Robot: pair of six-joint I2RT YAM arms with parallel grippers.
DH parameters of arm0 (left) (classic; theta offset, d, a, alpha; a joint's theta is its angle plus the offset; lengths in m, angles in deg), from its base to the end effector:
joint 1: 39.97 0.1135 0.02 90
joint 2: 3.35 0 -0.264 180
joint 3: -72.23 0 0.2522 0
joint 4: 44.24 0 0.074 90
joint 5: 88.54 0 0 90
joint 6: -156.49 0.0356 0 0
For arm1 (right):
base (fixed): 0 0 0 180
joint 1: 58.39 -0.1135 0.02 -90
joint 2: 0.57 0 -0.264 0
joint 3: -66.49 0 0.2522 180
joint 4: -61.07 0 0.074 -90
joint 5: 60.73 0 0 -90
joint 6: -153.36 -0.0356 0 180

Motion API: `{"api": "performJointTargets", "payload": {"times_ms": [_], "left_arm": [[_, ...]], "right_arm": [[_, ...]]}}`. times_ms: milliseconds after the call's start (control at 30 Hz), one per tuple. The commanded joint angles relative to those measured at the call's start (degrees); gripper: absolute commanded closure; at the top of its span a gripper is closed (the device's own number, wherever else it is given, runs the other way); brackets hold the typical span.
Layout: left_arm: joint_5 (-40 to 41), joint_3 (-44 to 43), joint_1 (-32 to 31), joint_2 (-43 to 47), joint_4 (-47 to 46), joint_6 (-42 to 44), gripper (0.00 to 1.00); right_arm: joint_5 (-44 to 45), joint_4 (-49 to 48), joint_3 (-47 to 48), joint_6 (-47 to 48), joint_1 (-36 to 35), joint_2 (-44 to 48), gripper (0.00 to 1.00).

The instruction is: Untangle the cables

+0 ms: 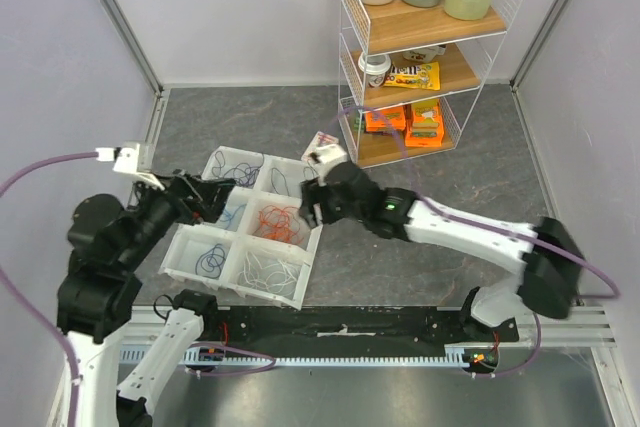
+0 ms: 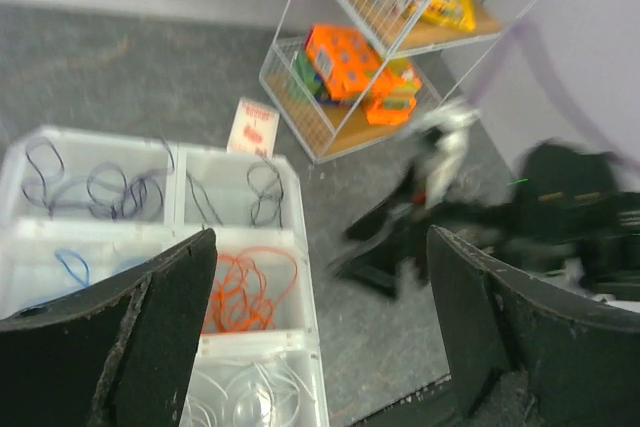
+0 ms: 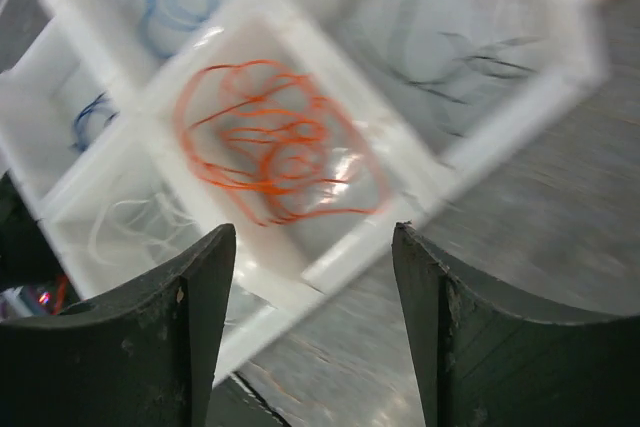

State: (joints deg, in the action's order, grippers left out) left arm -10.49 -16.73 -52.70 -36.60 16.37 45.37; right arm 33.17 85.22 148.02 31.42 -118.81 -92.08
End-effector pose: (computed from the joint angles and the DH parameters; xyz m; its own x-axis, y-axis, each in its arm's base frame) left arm 0.0469 -0.0181 0.4573 -0.2279 -0.3099 -0.9230 0.3588 0.8546 -0.3755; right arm 0.1828 0.3171 0.2723 -0.6793 -0.1276 -0.7226 -0.5662 0.7176 0.4055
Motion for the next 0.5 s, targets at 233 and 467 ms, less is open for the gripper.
{"api": "performJointTargets", "payload": {"times_ms": [233,467], "left_arm": [[-2.39,32.91,-0.1,14.88,-30.31,-20.08,0.06],[-1.32,36.35,-0.1,15.68,-34.27,-24.14,0.05]], "right_arm": [[25.78,20.88,-19.95,-10.75,2.86,41.47,0.15],[38.63,27.58,-19.09,-17.99,2.94,55.98,0.02]]}}
